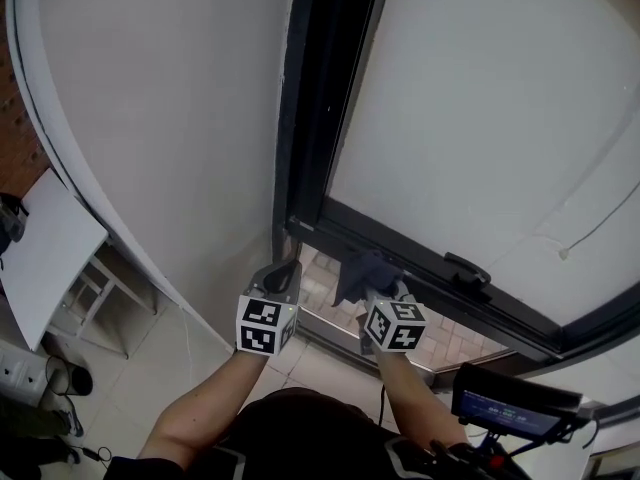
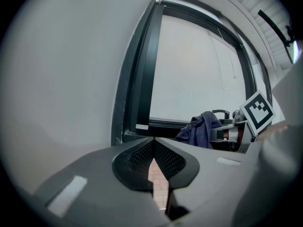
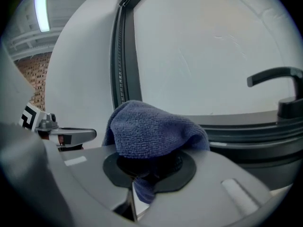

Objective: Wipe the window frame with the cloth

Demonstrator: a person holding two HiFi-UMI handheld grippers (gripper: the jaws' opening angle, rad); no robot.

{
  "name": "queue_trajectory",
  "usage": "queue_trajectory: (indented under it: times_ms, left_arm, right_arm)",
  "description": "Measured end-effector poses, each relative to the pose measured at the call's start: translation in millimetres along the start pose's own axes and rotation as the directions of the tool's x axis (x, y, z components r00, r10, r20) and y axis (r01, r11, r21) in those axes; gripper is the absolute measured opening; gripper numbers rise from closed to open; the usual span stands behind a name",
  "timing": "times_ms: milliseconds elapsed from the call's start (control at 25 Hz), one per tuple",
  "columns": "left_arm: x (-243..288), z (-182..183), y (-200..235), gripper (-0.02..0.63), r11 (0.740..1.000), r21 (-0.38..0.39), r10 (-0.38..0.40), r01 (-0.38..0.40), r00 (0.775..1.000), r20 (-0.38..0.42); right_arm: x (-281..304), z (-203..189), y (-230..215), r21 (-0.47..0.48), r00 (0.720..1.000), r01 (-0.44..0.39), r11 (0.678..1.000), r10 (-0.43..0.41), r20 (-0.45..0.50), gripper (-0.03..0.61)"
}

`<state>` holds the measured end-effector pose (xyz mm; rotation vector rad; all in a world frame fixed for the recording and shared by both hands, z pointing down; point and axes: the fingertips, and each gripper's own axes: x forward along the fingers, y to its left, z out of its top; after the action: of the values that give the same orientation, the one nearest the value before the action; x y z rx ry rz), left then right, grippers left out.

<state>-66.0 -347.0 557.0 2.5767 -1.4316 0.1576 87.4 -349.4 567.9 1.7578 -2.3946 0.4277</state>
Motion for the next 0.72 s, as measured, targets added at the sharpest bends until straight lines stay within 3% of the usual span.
queue_trajectory:
  times_ms: [520,720]
  left_arm:
    - [-20,0,35,-0.006,0.999,-0.004,0.05,-0.05,0.999,0.001]
    - [-27,-2,32,-0.006,0.999,0.004,0.036,-0.036,0.999,-0.018]
  right_arm:
    - [45,8,51,-0.035,0.995,-0.093,0.995,0.092,-0.026,0.051]
    - [58,11,67,-0.047,0.992,-0.12,0.992,0.118,-0.036,0.051]
